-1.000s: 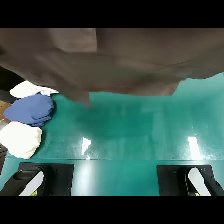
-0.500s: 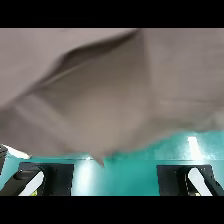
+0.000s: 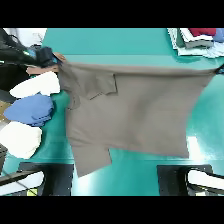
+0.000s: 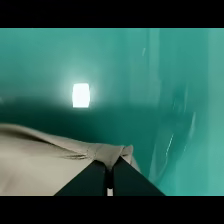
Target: Fold the shirts.
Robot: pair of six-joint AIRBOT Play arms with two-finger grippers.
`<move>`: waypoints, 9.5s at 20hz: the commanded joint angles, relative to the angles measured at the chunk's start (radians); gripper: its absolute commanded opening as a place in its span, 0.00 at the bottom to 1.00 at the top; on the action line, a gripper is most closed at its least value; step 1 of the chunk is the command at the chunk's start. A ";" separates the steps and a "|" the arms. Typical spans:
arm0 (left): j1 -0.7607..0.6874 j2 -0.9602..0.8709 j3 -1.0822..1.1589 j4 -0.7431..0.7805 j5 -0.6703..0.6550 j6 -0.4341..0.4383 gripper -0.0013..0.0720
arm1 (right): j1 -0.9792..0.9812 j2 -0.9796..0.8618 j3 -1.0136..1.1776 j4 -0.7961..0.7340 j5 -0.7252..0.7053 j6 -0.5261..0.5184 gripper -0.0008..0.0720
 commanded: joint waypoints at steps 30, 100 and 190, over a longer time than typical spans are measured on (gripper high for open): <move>0.006 -0.253 -0.089 0.243 0.126 0.122 0.06 | 0.230 -0.282 -0.235 -0.066 -0.261 0.062 0.03; -0.065 0.698 -0.766 0.019 -0.191 -0.083 0.04 | -0.032 0.641 -0.929 -0.105 -0.052 0.016 0.03; -0.186 0.000 -0.003 0.151 0.112 0.030 0.05 | 0.841 -0.211 0.163 0.499 -0.209 -0.112 0.03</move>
